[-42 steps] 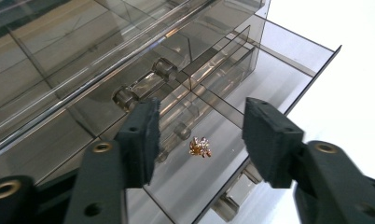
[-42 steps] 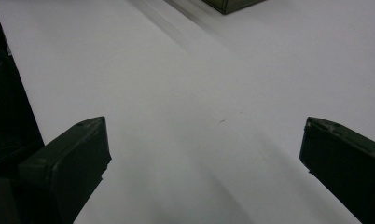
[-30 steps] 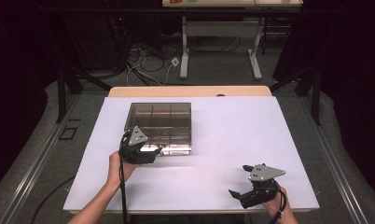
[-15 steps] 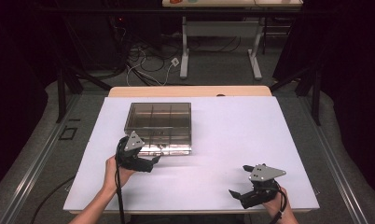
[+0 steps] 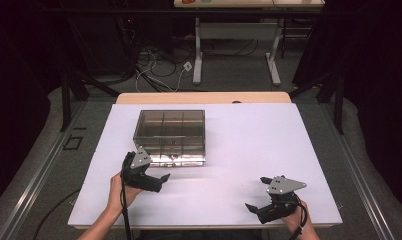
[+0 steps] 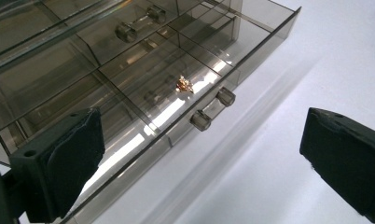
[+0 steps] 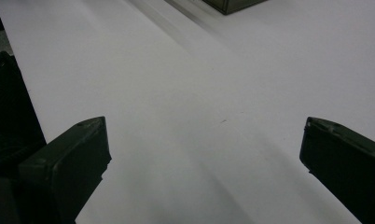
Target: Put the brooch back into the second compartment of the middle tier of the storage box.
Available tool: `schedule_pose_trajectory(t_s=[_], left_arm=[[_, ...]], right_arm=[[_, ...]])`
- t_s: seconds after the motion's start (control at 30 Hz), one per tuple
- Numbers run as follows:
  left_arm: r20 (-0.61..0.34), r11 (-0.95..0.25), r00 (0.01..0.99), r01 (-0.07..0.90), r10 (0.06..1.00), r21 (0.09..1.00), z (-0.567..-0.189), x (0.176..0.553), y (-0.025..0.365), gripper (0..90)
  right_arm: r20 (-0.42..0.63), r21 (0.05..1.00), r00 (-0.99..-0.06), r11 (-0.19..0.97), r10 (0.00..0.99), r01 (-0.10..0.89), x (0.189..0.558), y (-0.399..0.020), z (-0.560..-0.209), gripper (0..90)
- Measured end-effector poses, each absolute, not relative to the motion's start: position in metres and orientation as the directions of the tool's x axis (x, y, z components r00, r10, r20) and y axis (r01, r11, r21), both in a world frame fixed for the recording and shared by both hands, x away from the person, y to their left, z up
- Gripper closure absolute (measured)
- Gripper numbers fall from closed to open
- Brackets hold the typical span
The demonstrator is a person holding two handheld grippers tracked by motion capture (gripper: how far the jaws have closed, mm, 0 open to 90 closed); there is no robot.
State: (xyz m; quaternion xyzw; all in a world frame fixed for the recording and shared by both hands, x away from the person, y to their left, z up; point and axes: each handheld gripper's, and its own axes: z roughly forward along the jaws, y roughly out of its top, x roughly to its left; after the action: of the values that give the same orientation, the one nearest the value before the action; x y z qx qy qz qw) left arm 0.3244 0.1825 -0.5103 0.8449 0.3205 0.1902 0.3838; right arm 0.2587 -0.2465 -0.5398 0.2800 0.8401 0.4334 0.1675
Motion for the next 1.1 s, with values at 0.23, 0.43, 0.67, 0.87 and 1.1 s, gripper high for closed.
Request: schedule_pose_trajectory(t_s=[0.23,0.43,0.67,0.87,1.1], left_arm=[[0.075,-0.51,0.729,0.397,0.681,0.763,-0.514,0.318,0.182,0.0],[0.073,-0.512,0.73,0.401,0.68,0.76,-0.515,0.314,0.183,0.0],[0.072,-0.515,0.731,0.404,0.678,0.756,-0.516,0.312,0.185,0.0],[0.075,-0.522,0.735,0.402,0.674,0.752,-0.517,0.312,0.184,0.0],[0.077,-0.528,0.738,0.401,0.67,0.749,-0.517,0.312,0.182,0.0]], right_arm=[[-0.036,0.823,-0.787,0.465,0.616,0.326,0.259,-0.247,-0.54,1.0],[-0.037,0.823,-0.787,0.466,0.615,0.325,0.258,-0.247,-0.54,1.0],[-0.039,0.822,-0.787,0.468,0.616,0.325,0.258,-0.247,-0.54,1.0],[-0.04,0.823,-0.789,0.468,0.613,0.322,0.258,-0.247,-0.54,1.0],[-0.039,0.822,-0.788,0.468,0.614,0.323,0.258,-0.247,-0.54,1.0]])
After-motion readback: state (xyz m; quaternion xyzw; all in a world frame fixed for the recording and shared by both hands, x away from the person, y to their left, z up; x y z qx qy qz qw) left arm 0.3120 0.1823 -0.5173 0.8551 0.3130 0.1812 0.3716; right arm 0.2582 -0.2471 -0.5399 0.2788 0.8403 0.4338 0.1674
